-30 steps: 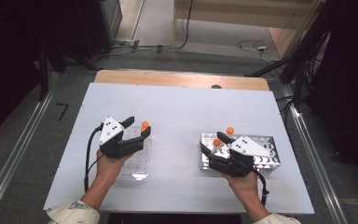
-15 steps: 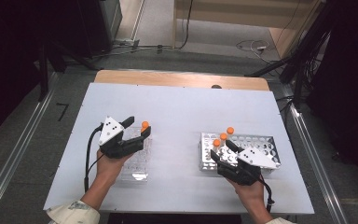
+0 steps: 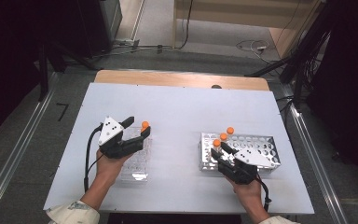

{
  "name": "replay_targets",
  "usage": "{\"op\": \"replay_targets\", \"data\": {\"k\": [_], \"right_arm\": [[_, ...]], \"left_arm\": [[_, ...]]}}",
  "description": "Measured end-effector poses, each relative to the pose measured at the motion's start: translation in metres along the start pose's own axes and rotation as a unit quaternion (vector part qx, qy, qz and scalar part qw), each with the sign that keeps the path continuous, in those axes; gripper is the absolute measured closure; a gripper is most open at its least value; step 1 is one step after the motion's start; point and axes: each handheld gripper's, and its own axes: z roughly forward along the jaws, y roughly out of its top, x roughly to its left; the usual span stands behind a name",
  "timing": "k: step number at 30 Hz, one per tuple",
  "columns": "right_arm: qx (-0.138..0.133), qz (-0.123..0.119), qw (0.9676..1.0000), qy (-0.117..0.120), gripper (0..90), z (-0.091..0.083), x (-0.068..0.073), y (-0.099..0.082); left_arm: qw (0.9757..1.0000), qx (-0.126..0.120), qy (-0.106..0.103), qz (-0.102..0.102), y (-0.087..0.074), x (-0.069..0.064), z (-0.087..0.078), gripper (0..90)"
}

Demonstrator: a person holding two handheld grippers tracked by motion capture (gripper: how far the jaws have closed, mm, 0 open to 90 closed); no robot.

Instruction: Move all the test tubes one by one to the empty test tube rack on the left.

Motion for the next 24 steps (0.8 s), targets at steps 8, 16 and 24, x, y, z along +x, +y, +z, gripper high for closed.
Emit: {"op": "replay_targets", "data": {"k": [8, 16, 24], "right_arm": [[0.004, -0.004, 1.0000, 0.000, 59.9, 0.005, -0.001, -0.005], [0.007, -0.015, 0.9999, 0.003, 63.5, 0.010, -0.001, -0.007], [0.009, -0.009, 0.9999, 0.002, 66.0, 0.014, -0.003, -0.009]], "left_arm": [[1.0000, 0.000, 0.000, 0.000, 0.000, 0.000, 0.000, 29.9], [1.0000, 0.001, -0.002, 0.001, 0.000, 0.000, -0.001, 29.9], [1.0000, 0.000, -0.001, 0.001, 0.000, 0.000, -0.001, 30.1]]}}
